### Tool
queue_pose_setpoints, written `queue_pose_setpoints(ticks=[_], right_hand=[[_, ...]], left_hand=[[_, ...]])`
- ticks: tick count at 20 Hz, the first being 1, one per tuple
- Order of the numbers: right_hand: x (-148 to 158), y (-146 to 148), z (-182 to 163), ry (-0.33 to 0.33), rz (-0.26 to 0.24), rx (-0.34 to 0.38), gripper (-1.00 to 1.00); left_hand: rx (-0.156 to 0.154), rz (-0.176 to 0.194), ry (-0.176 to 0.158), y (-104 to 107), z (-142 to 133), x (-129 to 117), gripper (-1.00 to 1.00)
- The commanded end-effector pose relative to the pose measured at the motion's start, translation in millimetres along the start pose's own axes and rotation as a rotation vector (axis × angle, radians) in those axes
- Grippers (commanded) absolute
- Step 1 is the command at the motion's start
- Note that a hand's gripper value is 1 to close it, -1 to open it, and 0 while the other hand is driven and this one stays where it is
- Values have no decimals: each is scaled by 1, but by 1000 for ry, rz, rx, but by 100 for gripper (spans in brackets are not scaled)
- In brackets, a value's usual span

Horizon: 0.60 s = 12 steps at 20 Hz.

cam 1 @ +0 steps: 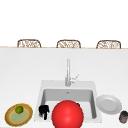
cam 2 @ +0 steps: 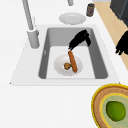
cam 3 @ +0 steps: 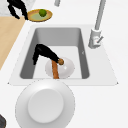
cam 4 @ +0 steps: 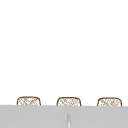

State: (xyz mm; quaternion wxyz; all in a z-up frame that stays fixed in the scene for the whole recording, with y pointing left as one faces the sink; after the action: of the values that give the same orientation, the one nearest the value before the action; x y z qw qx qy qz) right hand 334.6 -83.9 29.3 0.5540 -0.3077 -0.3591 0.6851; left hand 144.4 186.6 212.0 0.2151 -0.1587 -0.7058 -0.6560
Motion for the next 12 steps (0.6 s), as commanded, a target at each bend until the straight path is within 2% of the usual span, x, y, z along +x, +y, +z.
queue_pose_setpoints(ticks=[1, 5, 7, 11, 12], right_hand=[[-2, 9, -24, 43, -79, -7, -100], [6, 25, -55, 71, -79, 27, -100], [13, 26, -69, 80, -61, 59, -100], [5, 39, -107, 83, -52, 89, -100], [9, 38, -114, 75, -50, 117, -100]], left_hand=[[0, 0, 0, 0, 0, 0, 0], [0, 0, 0, 0, 0, 0, 0], [0, 0, 0, 0, 0, 0, 0], [0, 0, 0, 0, 0, 0, 0], [0, 0, 0, 0, 0, 0, 0]])
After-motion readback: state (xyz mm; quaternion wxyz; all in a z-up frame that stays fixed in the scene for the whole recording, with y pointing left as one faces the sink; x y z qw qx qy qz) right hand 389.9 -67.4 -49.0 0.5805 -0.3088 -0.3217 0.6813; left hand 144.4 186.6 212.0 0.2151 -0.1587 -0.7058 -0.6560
